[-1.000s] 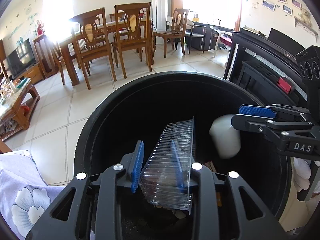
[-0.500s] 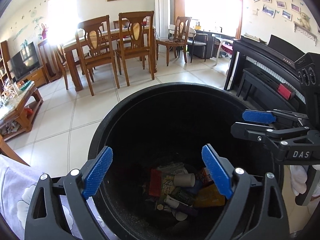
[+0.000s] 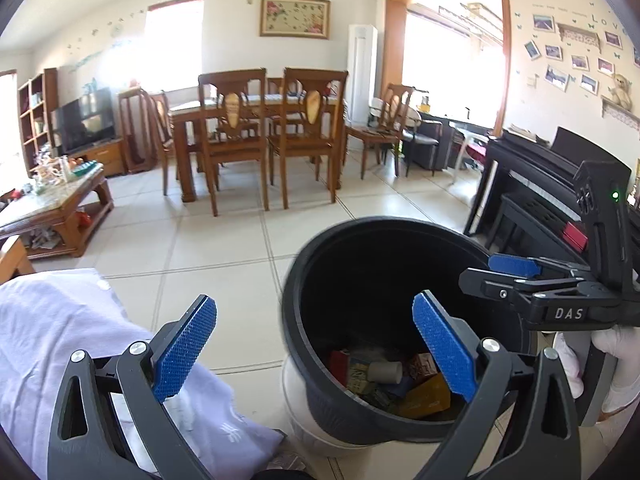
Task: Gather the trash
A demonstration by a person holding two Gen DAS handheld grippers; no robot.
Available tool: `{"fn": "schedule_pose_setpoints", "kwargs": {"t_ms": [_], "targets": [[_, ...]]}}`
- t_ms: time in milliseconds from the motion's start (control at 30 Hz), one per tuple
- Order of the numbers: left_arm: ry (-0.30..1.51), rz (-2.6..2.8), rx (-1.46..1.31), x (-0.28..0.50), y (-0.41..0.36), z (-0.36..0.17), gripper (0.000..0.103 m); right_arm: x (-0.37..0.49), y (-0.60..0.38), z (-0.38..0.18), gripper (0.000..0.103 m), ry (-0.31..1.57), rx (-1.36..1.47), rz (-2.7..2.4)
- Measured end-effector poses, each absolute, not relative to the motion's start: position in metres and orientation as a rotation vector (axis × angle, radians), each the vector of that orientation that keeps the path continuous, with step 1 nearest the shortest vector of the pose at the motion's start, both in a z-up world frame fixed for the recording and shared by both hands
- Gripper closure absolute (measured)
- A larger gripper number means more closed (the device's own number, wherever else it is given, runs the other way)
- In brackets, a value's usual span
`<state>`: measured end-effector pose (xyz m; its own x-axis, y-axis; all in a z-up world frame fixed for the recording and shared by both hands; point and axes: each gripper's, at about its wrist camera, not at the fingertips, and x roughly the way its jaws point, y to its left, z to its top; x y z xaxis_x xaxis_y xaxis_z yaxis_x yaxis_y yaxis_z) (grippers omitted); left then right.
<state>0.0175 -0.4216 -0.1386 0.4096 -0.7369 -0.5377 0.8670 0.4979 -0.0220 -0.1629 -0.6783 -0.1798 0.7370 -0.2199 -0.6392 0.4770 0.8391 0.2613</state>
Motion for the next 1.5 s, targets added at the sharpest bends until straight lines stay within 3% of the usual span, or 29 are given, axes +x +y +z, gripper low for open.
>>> {"fn": "schedule_pose_setpoints", "kwargs": {"t_ms": [233,900,1167,1500], "targets": [[0.481,-0.888,0.224,0.024,-0.356,-0.117,0.005,-0.126,-0.621,-0.162,0.005,0.586,0.321,-0.379],[0.337,-0.083,0.034,0.067,-0.040,-0.066,0.005,0.068,-0.290,-0.086,0.005,0.375,0.034,0.140],[0.332,0.009,0.004,0.058,0.014,-0.064,0.005,0.090,-0.207,-0.088,0.005,0.394,0.029,0.228],[0.351,0.028,-0.039,0.060,0.028,-0.069,0.005,0.092,-0.199,-0.094,0.005,0.411,0.020,0.241]]}}
